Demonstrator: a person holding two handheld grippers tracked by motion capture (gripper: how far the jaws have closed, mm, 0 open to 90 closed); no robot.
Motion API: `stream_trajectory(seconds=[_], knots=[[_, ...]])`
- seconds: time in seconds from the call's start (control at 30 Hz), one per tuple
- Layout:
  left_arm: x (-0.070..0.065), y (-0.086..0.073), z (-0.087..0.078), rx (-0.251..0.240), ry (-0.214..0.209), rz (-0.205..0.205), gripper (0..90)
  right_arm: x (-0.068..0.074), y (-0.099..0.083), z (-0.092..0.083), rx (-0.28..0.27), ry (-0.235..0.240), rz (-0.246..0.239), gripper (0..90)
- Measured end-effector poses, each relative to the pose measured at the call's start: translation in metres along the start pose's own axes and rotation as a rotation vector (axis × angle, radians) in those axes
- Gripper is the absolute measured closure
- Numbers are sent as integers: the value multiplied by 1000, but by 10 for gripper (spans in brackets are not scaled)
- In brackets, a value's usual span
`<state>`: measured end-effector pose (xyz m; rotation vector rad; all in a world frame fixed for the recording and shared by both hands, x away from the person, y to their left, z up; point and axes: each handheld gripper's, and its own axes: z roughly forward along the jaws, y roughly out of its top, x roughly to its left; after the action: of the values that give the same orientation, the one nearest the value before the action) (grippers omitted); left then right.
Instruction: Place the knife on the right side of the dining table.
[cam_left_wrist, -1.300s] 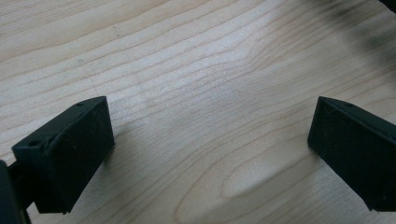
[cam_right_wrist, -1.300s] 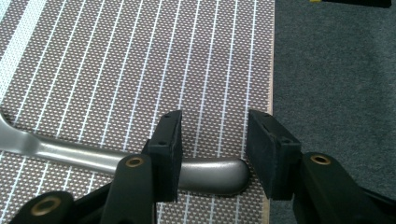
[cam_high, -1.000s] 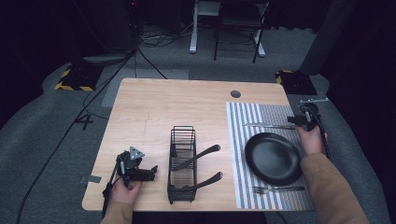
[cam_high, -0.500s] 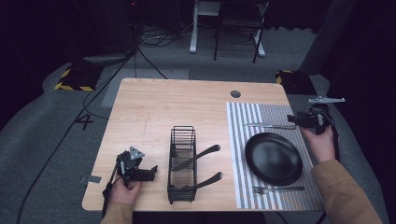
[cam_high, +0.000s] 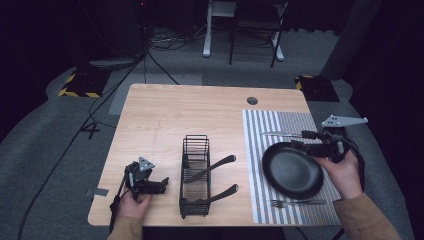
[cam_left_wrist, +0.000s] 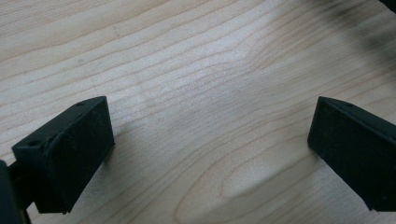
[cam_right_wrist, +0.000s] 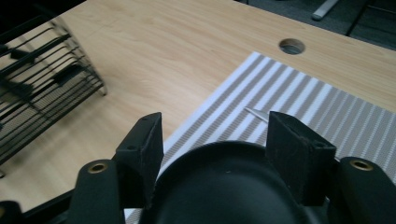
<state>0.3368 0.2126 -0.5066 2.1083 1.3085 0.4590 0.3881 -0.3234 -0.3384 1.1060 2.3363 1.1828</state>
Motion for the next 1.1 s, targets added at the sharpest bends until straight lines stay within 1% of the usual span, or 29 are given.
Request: stream_trajectory(seconds=[0.07, 0.1, 0.13, 0.17, 0.23, 0.27, 0.33, 0.37, 0.43, 0.47, 0.53, 0.6, 0.67, 0.7, 0.77, 0.8, 0.83, 0.9, 0.93, 1.03, 1.1], knots=[[0, 0, 0, -1, -1, 0, 6, 17, -1, -6, -2, -12, -27, 333], [0, 0, 0, 0, 0, 0, 6, 24, -3, -8, -6, -17, -32, 313], [0, 0, 0, 0, 0, 0, 6, 31, -5, -9, -8, -11, -28, 301], [0, 0, 0, -1, -1, -1, 6, 38, -7, -10, -5, 5, -26, 292], [0, 0, 0, -1, -1, -1, 6, 52, -11, -10, 7, 26, -33, 292], [0, 0, 0, -1, -1, 0, 6, 58, -14, -11, 4, 31, -32, 292], [0, 0, 0, -1, -1, 0, 6, 72, -20, -11, -14, 14, -37, 293], [0, 0, 0, 0, 0, -1, 6, 77, -22, -10, -25, 15, -39, 298], [0, 0, 0, 0, 0, 0, 6, 87, -25, -8, -33, 30, -59, 305], [0, 0, 0, -1, -1, -1, 6, 90, -25, -7, -34, 26, -68, 307], [0, 0, 0, 0, 0, 0, 6, 95, -26, -8, -40, 16, -72, 308], [0, 0, 0, -1, -1, -1, 6, 100, -28, -8, -48, 17, -74, 322], [0, 0, 0, -1, -1, -1, 6, 106, -31, -5, -83, 10, -83, 328], [0, 0, 0, 0, 0, 0, 6, 111, -34, -1, -91, 8, -84, 328], [0, 0, 0, -1, -1, -1, 6, 121, -39, 8, -97, 21, -98, 327], [0, 0, 0, -1, -1, 0, 6, 127, -41, 14, -99, 33, -98, 325], [0, 0, 0, 0, 0, 0, 6, 133, -44, 21, -101, 54, -94, 320], [0, 0, 0, 0, 0, 0, 6, 142, -50, 35, -123, 96, -80, 320], [0, 0, 0, -1, -1, -1, 6, 145, -52, 43, -120, 113, -74, 320], [0, 0, 0, -1, -1, -1, 6, 150, -58, 66, -86, 136, -50, 323], [0, 0, 0, -1, -1, -1, 6, 151, -62, 80, -71, 134, -36, 325]])
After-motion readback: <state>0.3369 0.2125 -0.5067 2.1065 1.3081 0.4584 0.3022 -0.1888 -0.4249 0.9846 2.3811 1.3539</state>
